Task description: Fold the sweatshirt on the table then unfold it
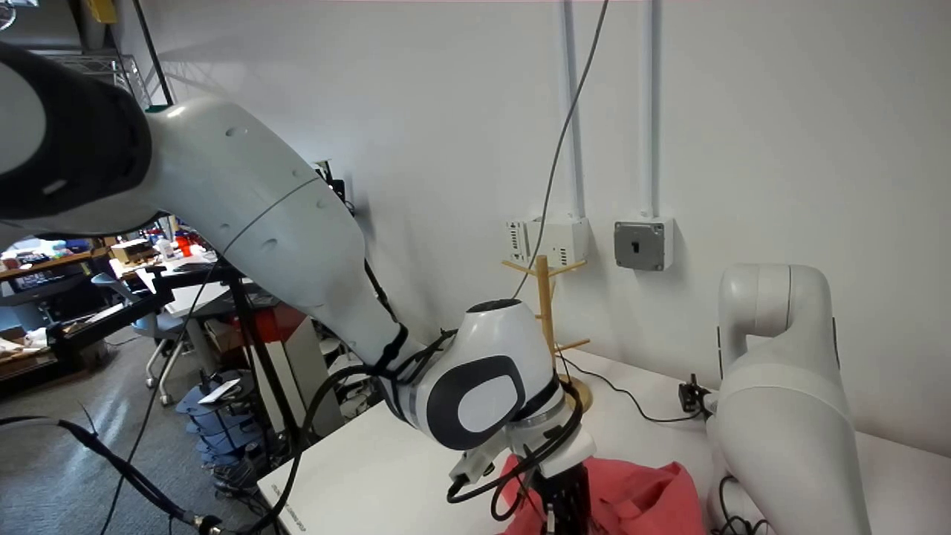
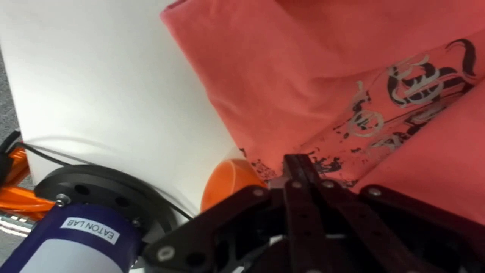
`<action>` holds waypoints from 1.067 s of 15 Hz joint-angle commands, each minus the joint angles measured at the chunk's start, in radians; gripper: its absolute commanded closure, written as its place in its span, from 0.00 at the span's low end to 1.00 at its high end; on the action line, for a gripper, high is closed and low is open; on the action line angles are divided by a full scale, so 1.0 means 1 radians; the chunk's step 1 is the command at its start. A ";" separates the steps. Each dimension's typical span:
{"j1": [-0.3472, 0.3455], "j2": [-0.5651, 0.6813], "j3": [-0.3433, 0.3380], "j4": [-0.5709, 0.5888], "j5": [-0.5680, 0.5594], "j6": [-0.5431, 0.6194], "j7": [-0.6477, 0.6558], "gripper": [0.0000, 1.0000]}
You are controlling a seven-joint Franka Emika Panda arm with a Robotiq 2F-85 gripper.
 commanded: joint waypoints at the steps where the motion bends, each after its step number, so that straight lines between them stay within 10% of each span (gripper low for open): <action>1: -0.005 -0.007 0.004 -0.009 -0.047 -0.057 0.046 1.00; 16: -0.089 0.111 0.177 0.046 0.057 -0.071 0.041 1.00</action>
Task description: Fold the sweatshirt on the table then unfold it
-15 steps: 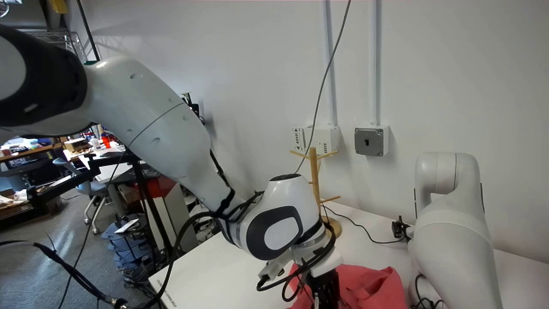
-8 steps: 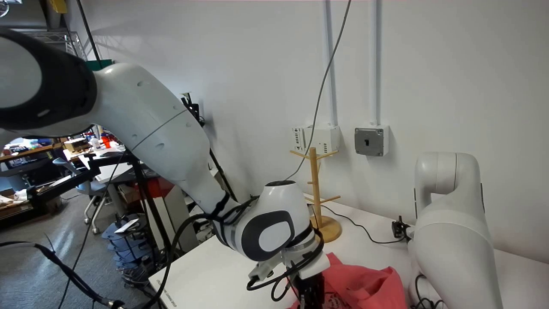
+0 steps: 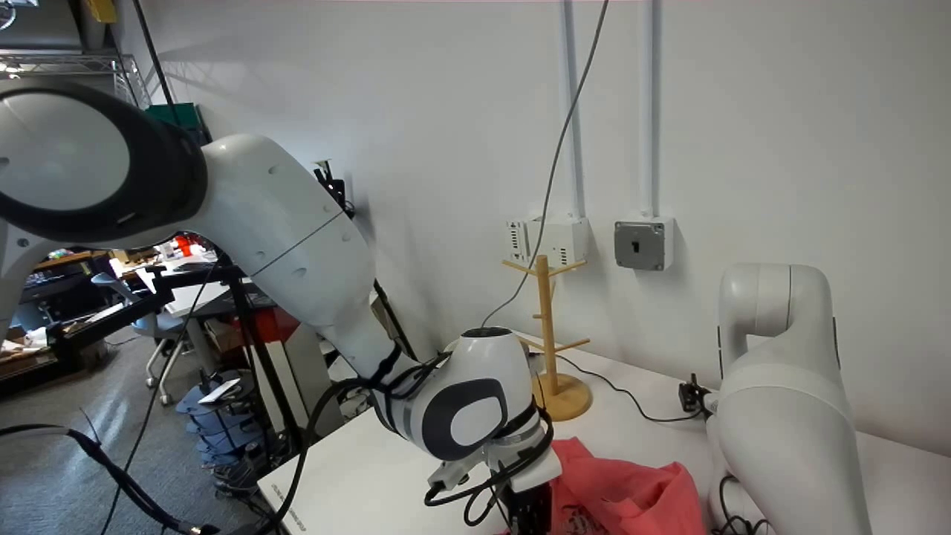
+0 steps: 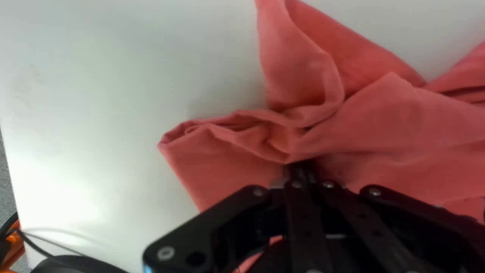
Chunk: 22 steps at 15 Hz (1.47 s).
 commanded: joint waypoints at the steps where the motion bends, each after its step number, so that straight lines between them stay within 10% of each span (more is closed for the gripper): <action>1: -0.055 0.032 0.046 0.031 0.042 -0.025 -0.019 1.00; 22: -0.052 -0.164 0.251 -0.239 0.097 -0.082 -0.130 1.00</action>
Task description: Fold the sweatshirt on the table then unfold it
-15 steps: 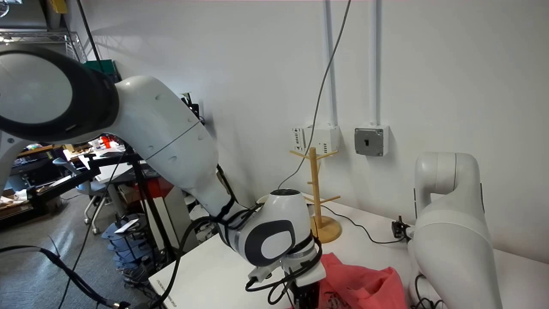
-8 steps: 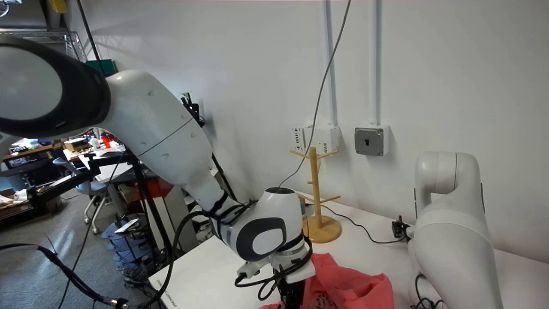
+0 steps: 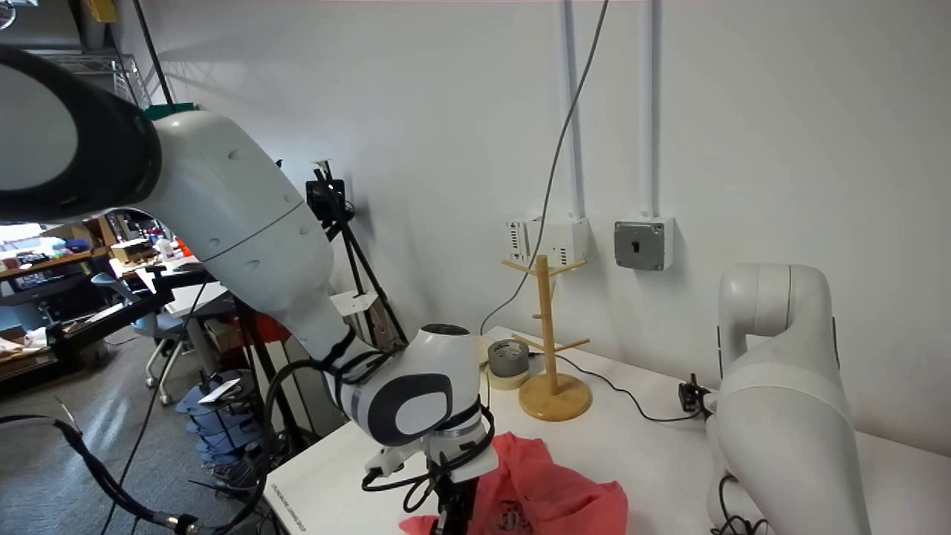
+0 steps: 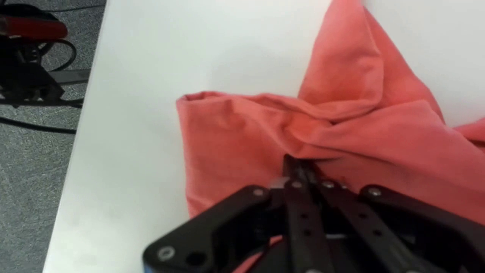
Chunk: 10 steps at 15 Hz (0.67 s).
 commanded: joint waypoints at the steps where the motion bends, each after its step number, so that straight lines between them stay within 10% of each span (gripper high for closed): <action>1: 0.013 -0.033 0.066 -0.080 0.048 0.006 -0.022 1.00; 10: 0.010 0.004 0.201 -0.021 0.257 0.042 -0.009 1.00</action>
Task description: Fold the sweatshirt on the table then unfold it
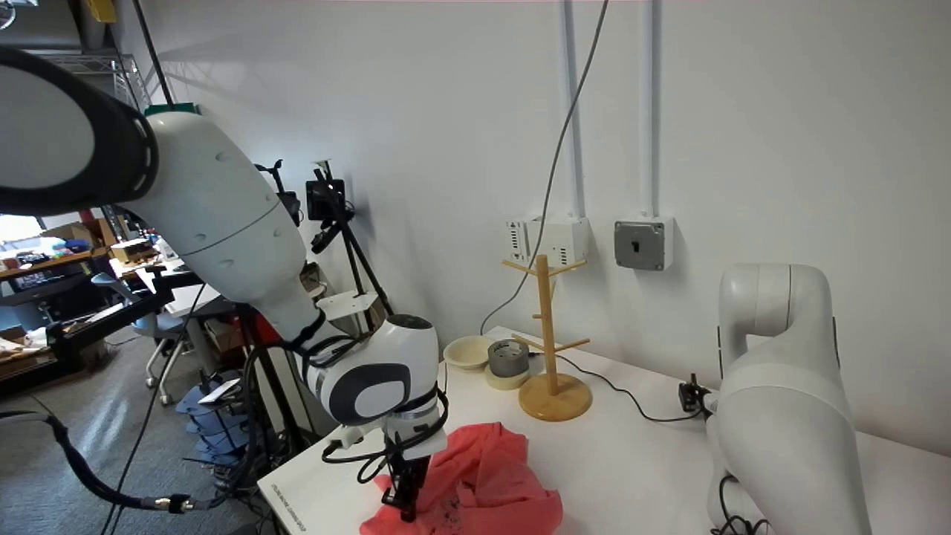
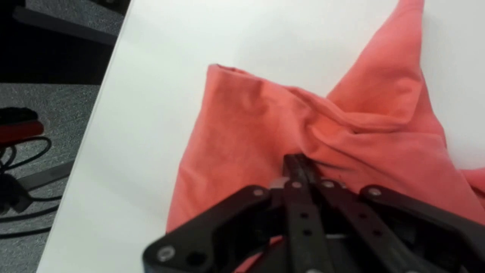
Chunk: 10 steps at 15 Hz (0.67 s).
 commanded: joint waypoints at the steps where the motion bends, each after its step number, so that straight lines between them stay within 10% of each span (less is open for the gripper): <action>1: 0.001 0.042 0.033 0.034 0.086 0.036 -0.011 1.00; 10: 0.052 -0.035 -0.053 0.030 -0.044 -0.007 -0.003 1.00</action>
